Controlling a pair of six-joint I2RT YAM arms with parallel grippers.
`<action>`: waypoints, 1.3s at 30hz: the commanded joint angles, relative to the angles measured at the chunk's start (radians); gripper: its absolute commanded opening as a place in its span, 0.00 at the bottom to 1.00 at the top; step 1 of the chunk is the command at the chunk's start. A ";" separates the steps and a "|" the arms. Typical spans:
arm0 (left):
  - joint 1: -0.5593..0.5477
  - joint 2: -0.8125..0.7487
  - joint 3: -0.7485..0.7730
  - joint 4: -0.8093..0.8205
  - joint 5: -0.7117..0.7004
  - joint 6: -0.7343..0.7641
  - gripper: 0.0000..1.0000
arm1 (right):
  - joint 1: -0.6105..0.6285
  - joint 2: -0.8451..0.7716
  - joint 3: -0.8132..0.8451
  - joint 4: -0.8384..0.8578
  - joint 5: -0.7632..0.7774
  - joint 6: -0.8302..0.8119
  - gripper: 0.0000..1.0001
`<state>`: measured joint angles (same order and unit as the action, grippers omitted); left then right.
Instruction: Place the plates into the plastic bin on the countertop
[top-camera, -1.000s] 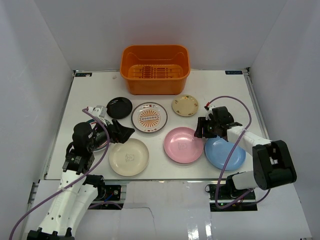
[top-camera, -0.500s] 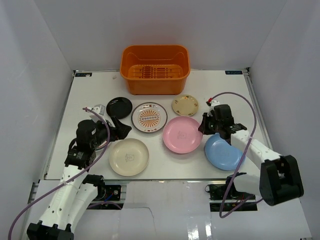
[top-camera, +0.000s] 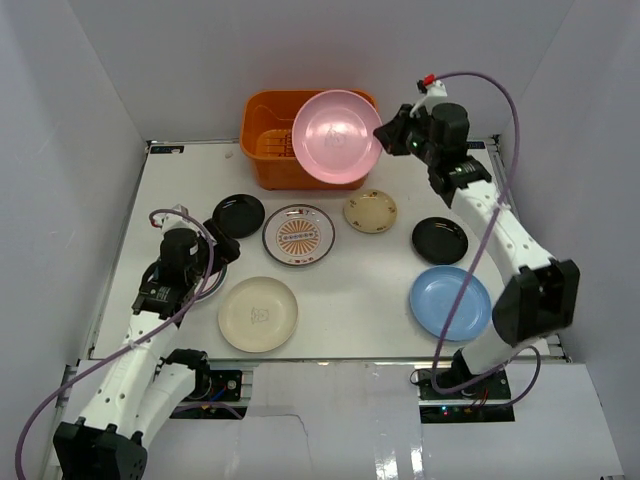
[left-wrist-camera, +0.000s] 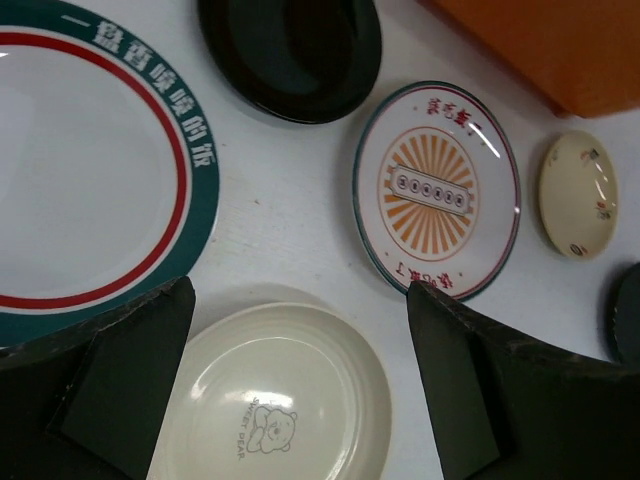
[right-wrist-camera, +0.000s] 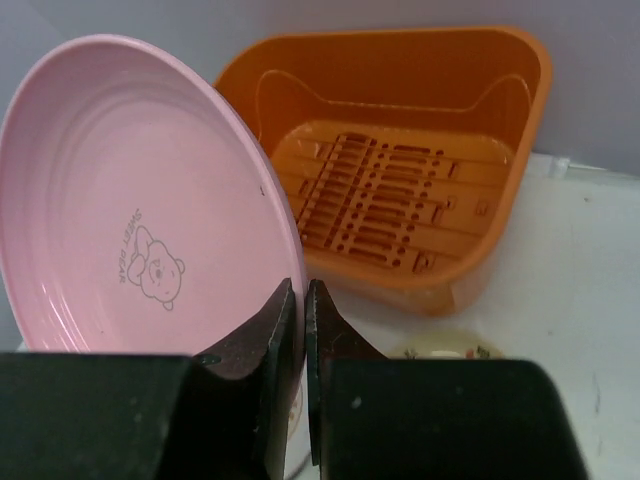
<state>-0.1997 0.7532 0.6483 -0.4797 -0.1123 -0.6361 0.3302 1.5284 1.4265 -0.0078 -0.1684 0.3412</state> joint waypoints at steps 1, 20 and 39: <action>0.026 0.058 0.034 -0.037 -0.147 -0.082 0.98 | 0.004 0.217 0.263 0.091 0.014 0.062 0.08; 0.306 0.212 0.122 -0.417 0.206 -0.013 0.91 | 0.099 0.894 0.841 0.154 0.211 0.025 0.22; 0.114 0.409 0.042 -0.439 0.249 -0.016 0.79 | 0.110 0.288 0.120 0.256 -0.048 0.094 0.52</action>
<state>-0.0631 1.1526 0.6991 -0.9344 0.1001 -0.6518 0.4343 1.9442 1.6554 0.1482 -0.1204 0.3878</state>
